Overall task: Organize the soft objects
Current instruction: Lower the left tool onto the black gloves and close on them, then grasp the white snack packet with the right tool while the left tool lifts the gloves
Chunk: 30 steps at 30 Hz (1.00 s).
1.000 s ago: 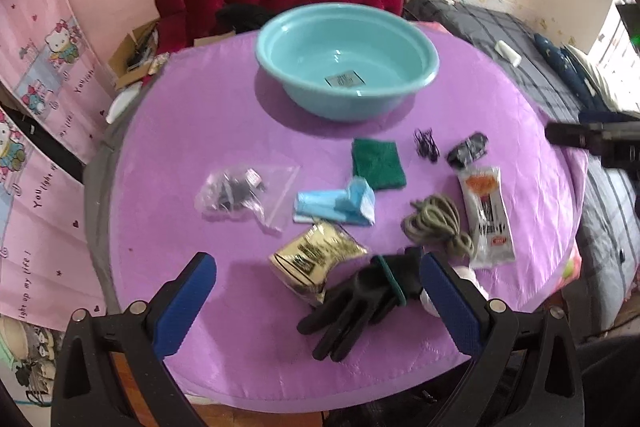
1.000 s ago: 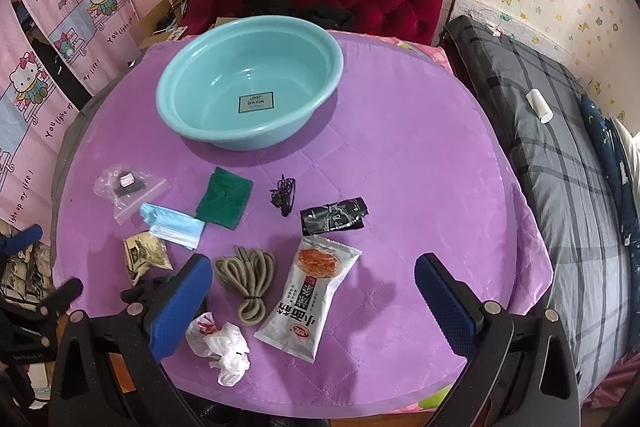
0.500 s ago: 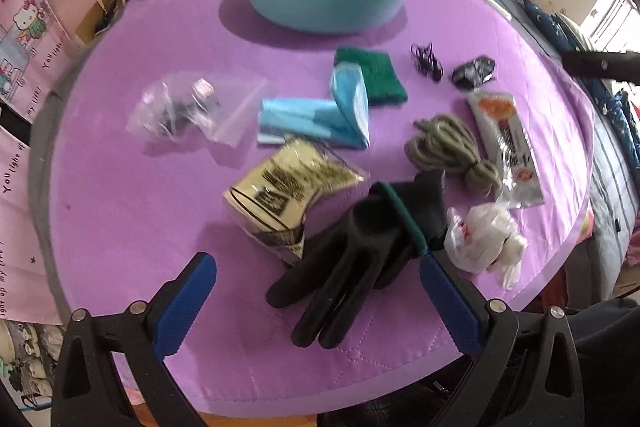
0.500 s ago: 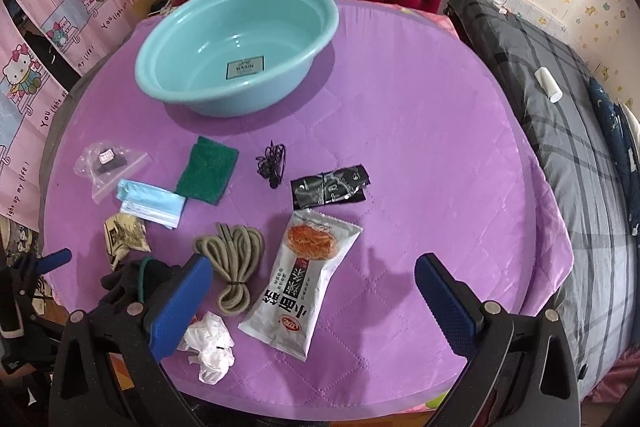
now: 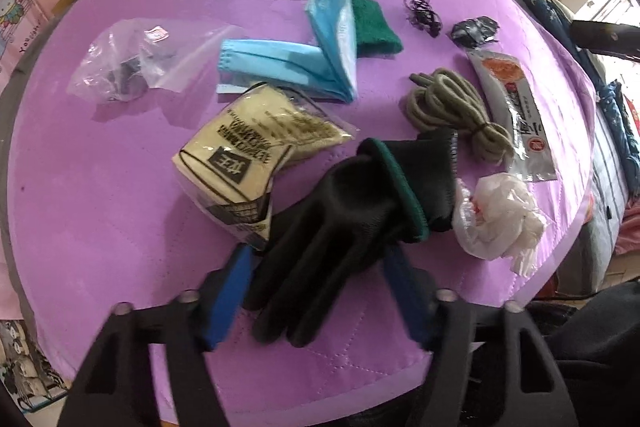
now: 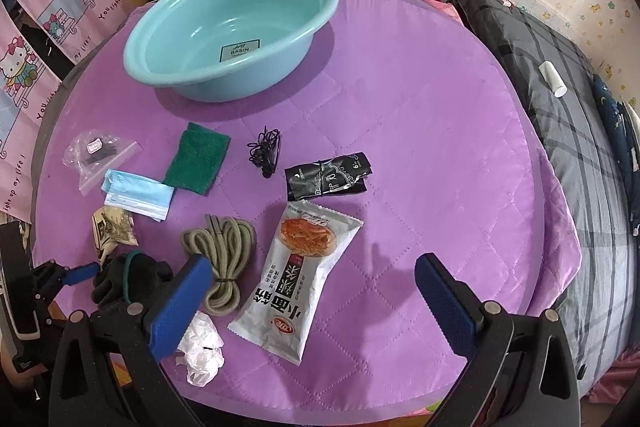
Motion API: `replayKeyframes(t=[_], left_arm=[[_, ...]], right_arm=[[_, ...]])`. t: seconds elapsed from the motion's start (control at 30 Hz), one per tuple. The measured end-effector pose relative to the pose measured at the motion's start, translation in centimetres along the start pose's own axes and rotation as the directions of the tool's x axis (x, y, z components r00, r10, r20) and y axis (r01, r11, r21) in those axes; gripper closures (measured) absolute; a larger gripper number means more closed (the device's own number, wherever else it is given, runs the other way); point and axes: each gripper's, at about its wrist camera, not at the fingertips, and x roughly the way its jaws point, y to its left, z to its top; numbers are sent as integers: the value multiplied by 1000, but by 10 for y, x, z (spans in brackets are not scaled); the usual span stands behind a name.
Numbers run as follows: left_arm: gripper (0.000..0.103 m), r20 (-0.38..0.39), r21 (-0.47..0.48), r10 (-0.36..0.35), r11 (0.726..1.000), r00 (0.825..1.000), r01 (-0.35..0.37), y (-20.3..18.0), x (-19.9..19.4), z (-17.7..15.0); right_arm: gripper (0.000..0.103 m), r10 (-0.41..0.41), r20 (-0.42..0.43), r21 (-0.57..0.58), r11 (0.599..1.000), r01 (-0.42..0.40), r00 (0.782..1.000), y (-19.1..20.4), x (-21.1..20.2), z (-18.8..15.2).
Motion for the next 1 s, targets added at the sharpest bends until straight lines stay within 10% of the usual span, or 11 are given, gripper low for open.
replayKeyframes(t=[0.13,0.77,1.0], left_arm=[[87,-13,8,-24,1000,1000,24,-5,2,0],[90,78,-7,-24,1000,997,25,2,-65,4],[90,124,-14,-11,1000,992,13,8,-77,13]], right_arm=[[0,4,-5,-4,1000,-4,1000,0,4,1],[1,-14,-114,-15,1000,12,993,3,76,-9],[19,30,-179,10,1000,-29,983,1,102,-16]])
